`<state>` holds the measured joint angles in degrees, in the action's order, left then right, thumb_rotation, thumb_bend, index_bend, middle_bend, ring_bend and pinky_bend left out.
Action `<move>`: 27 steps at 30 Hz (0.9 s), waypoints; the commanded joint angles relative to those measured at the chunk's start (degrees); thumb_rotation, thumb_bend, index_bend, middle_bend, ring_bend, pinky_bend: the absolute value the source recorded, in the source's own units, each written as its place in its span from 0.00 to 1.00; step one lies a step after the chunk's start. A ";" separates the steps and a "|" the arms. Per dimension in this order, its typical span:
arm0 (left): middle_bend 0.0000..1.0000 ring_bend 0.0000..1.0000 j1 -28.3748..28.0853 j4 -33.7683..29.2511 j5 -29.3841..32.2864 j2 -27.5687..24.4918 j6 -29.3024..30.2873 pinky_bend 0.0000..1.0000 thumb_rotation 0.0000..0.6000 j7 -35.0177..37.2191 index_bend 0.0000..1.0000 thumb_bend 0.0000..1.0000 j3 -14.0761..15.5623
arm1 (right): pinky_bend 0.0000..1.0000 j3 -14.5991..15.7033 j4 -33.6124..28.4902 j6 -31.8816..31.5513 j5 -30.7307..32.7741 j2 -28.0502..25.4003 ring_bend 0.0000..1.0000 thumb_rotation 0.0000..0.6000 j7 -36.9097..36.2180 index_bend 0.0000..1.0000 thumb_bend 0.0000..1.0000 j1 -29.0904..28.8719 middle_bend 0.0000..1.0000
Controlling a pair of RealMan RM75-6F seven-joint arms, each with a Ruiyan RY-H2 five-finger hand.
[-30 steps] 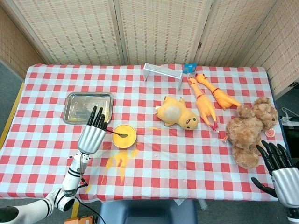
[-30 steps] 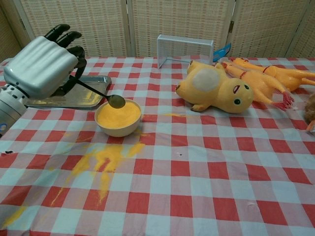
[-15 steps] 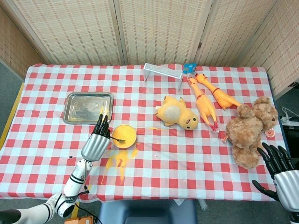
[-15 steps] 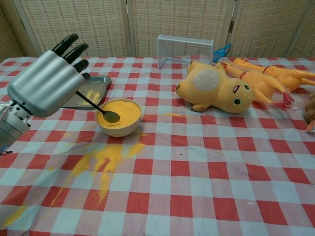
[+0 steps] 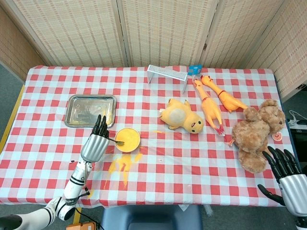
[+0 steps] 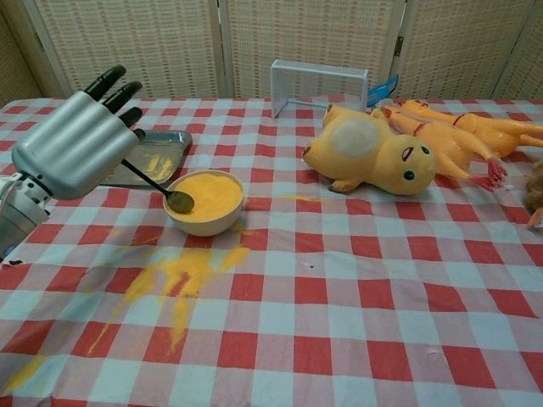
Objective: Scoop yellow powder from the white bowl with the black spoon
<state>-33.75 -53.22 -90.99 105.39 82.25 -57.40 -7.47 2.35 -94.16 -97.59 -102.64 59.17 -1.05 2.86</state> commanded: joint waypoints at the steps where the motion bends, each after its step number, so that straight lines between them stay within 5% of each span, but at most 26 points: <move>1: 0.31 0.06 -0.84 3.20 0.64 1.18 -0.49 0.05 1.00 1.09 0.86 0.63 -0.88 | 0.00 -0.22 0.00 0.27 0.50 -0.04 0.00 1.00 -0.10 0.00 0.08 -0.12 0.00; 13: 0.33 0.08 -3.31 10.94 -0.43 3.65 4.12 0.05 1.00 6.53 0.86 0.64 -2.54 | 0.00 -0.58 -0.24 0.50 1.20 -0.07 0.00 1.00 0.16 0.00 0.08 -0.18 0.00; 27: 0.33 0.09 -0.02 1.14 -4.29 1.86 7.03 0.05 1.00 1.74 0.86 0.63 2.76 | 0.00 -0.05 -0.19 -0.41 -0.40 -0.26 0.00 1.00 -0.46 0.00 0.08 0.09 0.00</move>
<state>-34.35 -51.24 -94.71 107.38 89.42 -54.47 -5.54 2.22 -94.33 -97.90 -102.94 58.97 -1.41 2.89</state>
